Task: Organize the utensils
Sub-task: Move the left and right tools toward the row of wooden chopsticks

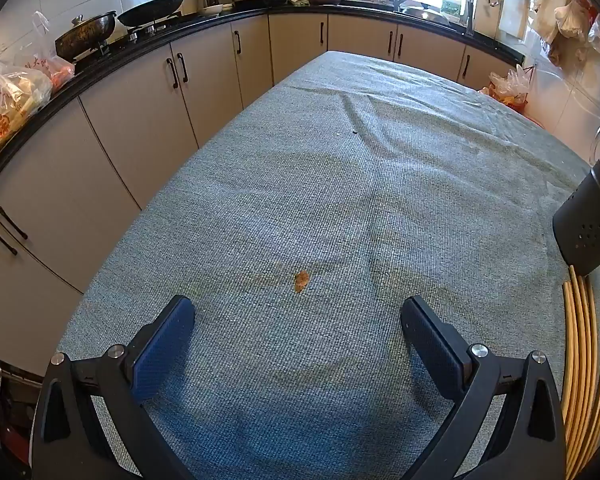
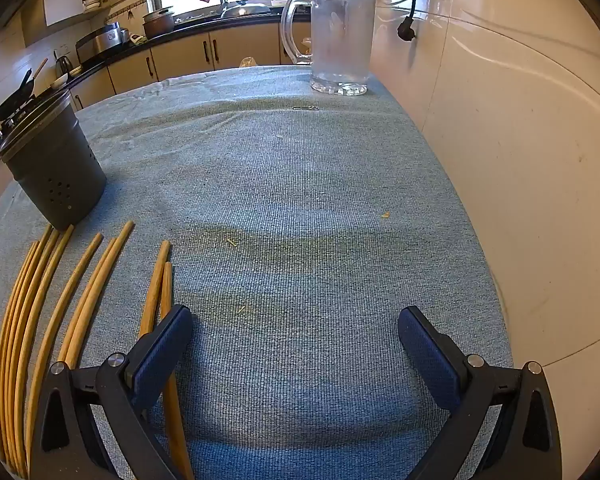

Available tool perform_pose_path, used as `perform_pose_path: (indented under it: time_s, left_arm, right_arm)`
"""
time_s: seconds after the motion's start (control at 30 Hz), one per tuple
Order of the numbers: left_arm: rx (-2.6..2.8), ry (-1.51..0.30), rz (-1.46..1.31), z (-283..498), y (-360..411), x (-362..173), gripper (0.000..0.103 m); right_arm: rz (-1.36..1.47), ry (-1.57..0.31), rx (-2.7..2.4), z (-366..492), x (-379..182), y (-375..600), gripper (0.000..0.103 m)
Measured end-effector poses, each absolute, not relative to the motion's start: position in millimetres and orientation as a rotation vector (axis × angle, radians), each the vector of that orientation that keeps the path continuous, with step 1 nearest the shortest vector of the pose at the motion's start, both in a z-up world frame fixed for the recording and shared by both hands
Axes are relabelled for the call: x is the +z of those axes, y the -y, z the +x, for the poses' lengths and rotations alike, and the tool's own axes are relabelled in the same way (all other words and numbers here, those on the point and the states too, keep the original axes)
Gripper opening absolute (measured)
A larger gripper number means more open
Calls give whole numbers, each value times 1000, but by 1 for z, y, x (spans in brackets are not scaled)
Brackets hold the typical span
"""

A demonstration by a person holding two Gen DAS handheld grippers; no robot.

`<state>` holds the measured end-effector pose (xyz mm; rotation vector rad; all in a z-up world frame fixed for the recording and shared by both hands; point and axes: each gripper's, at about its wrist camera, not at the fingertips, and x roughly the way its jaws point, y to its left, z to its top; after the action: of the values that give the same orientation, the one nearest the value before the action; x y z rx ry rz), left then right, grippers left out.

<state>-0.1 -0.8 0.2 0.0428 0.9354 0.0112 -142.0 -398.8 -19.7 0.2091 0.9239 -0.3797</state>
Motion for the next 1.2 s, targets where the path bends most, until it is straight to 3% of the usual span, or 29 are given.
perform_pose_path:
  time_s: [0.6, 1.1, 1.2]
  left_arm:
    - [7, -930, 2, -13, 1, 5, 103]
    - [-51, -606, 38, -122, 29, 103, 103]
    - [-72, -604, 68, -135, 38, 109, 103]
  right_arm:
    - [219, -926, -375, -142, -20, 400, 103]
    - [226, -976, -366, -139, -19, 398, 103]
    - [245, -978, -388, -152, -13, 396, 95]
